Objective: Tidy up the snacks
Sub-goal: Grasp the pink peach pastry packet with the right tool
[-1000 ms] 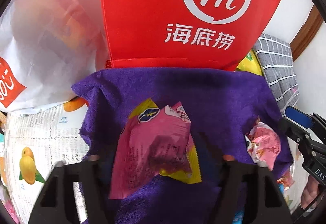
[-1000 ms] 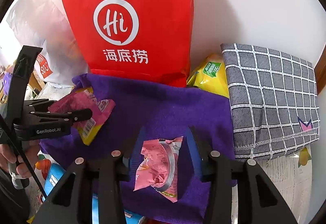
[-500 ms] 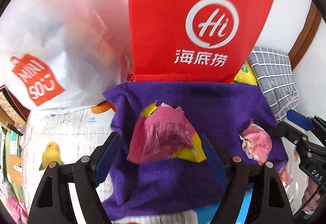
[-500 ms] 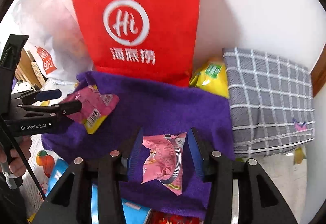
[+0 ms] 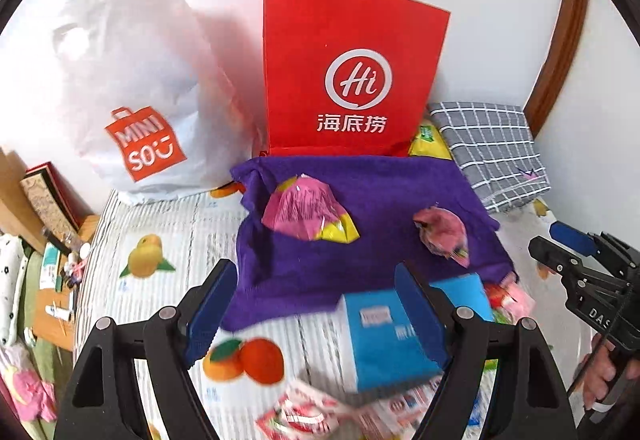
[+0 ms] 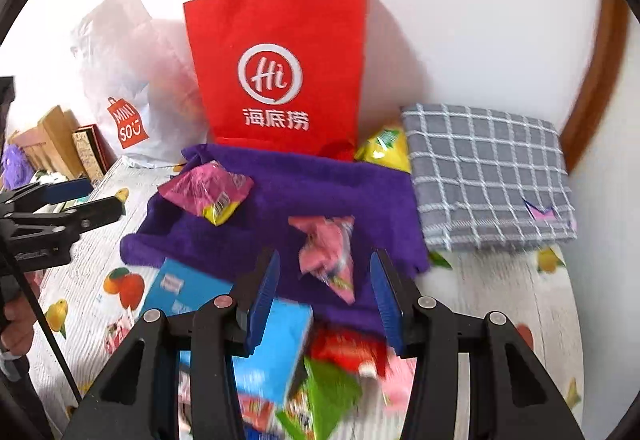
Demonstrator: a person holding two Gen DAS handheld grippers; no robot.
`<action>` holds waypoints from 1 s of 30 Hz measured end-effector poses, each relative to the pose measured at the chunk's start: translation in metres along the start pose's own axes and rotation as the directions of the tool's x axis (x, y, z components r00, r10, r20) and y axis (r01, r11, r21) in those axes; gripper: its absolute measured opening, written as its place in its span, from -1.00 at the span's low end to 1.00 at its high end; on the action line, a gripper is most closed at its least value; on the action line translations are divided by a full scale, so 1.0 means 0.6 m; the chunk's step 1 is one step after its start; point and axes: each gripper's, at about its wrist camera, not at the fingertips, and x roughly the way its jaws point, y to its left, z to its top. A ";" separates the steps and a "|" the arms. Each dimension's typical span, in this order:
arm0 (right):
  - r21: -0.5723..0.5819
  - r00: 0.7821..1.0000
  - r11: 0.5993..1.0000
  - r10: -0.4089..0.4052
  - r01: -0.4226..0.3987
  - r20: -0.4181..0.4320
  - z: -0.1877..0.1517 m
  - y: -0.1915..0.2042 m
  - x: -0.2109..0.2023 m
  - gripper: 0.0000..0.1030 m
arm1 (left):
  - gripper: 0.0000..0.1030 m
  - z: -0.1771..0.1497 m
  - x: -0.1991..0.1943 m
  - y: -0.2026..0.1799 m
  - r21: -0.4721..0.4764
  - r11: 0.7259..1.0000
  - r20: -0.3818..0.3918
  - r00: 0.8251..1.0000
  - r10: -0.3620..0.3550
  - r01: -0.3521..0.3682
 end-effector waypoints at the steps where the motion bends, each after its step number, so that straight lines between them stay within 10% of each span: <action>1: 0.017 1.000 1.000 -0.012 0.012 0.002 -0.012 -0.008 -0.011 -0.09 | 0.55 -0.006 -0.009 0.002 -0.008 1.000 0.002 1.000 -0.008 0.008; 15: 0.135 0.997 0.989 -0.056 0.062 -0.047 -0.133 -0.089 -0.070 -0.06 | 0.55 -0.096 -0.078 0.012 -0.036 0.999 0.007 0.999 -0.040 0.040; 30: 0.099 0.997 0.994 -0.034 0.041 -0.069 -0.196 -0.135 0.027 0.15 | 0.56 -0.164 -0.035 0.051 -0.111 0.994 -0.063 0.998 0.013 -0.020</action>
